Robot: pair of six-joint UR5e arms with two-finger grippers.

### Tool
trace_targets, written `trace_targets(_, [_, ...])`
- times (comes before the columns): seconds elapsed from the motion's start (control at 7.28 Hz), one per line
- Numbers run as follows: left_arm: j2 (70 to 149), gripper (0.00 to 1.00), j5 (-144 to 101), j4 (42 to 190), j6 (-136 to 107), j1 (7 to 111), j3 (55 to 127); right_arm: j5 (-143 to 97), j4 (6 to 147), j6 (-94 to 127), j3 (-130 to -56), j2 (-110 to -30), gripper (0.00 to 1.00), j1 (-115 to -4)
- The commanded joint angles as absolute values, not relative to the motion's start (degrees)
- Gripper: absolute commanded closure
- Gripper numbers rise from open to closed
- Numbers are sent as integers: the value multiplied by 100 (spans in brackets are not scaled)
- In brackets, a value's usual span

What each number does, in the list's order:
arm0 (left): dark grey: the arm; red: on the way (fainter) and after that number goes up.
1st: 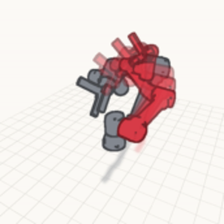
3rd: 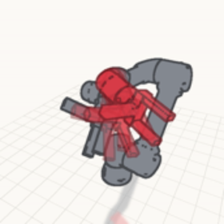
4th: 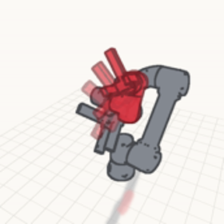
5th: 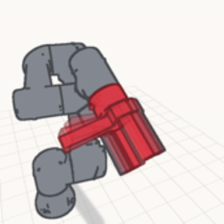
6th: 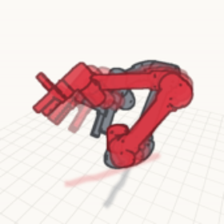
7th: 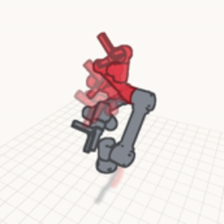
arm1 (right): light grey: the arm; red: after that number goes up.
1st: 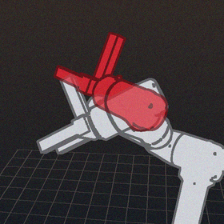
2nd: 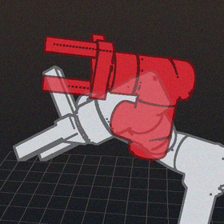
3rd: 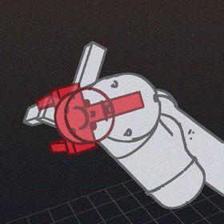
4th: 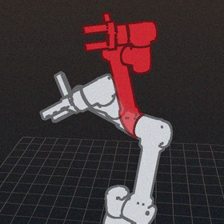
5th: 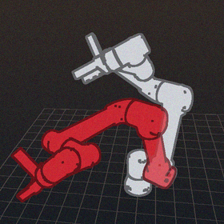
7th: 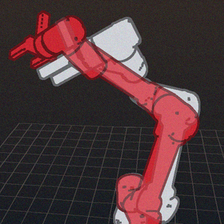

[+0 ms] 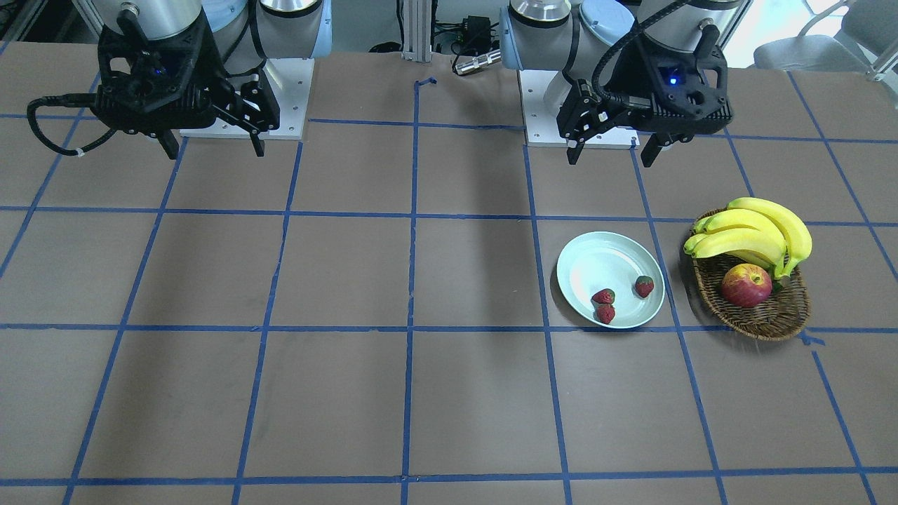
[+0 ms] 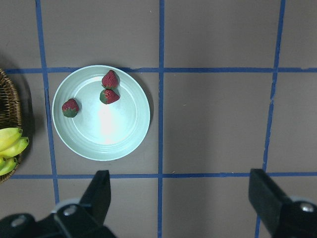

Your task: Collect all strawberries into plate

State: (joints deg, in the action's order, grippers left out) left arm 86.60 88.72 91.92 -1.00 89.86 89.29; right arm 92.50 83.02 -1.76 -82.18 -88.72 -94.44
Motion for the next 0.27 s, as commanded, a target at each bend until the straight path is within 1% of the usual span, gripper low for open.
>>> trace_targets(0.0, [8631, 0, 8912, 9211, -88, 8974, 8991, 9237, 8340, -167, -8218, -8859, 0, -9439])
trace_targets(0.14, [8622, 0, 8930, 9246, -79, 8956, 9035, 9246, 8315, -167, -8226, -8859, 0, -9439])
